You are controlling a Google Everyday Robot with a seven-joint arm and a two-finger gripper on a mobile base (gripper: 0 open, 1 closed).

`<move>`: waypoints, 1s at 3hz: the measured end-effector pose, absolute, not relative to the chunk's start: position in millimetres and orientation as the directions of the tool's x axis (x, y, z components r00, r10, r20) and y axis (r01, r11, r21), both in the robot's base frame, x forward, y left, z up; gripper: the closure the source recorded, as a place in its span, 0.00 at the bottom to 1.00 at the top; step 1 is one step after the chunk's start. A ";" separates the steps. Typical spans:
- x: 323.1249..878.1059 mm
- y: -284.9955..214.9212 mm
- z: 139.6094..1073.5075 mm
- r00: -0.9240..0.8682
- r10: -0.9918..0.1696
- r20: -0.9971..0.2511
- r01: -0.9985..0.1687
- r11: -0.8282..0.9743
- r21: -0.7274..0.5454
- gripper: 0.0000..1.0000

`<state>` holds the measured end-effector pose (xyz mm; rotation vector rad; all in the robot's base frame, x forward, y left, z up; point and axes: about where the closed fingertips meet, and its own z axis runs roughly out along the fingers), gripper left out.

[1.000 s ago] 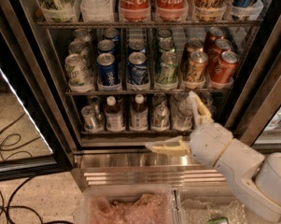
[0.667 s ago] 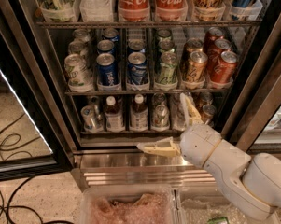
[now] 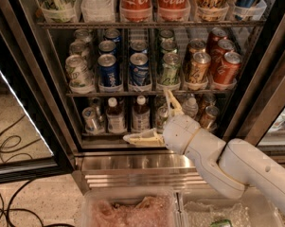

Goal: Pick pepsi can from middle shelf of fridge

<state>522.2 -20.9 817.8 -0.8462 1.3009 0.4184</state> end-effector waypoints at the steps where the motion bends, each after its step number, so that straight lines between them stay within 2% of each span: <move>1: 522.3 -20.5 817.8 0.251 -0.181 -0.951 -0.702 0.642 -0.308 0.00; 3: 533.4 -12.7 808.5 0.262 -0.151 -0.953 -0.705 0.645 -0.296 0.00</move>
Offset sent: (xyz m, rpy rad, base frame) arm 0.0052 0.0020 -0.0141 0.0390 0.0083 -0.0214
